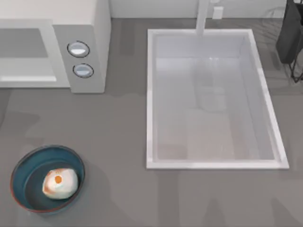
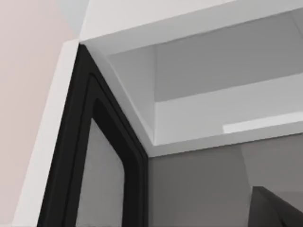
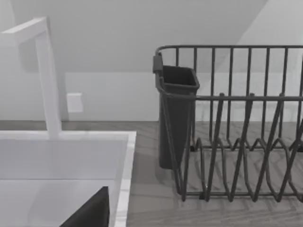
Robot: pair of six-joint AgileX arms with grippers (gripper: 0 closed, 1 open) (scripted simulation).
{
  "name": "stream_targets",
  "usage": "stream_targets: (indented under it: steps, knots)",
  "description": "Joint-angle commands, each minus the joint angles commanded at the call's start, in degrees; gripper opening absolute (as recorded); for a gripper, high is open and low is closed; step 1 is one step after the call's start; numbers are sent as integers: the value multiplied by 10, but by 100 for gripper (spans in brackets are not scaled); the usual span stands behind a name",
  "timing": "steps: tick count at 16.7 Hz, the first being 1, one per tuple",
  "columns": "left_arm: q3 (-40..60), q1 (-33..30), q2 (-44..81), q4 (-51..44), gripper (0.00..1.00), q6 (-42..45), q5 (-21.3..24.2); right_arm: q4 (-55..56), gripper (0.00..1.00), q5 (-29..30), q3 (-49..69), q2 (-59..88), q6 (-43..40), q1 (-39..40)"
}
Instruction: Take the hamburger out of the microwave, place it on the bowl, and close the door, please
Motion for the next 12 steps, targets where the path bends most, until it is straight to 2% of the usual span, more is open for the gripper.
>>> stream_targets:
  steps: [7, 12]
  knots:
    - [262, 294, 393, -133, 0, 198, 213, 0, 100, 0, 0, 0, 0, 0]
    - [382, 438, 574, -193, 0, 291, 319, 0, 100, 0, 0, 0, 0, 0]
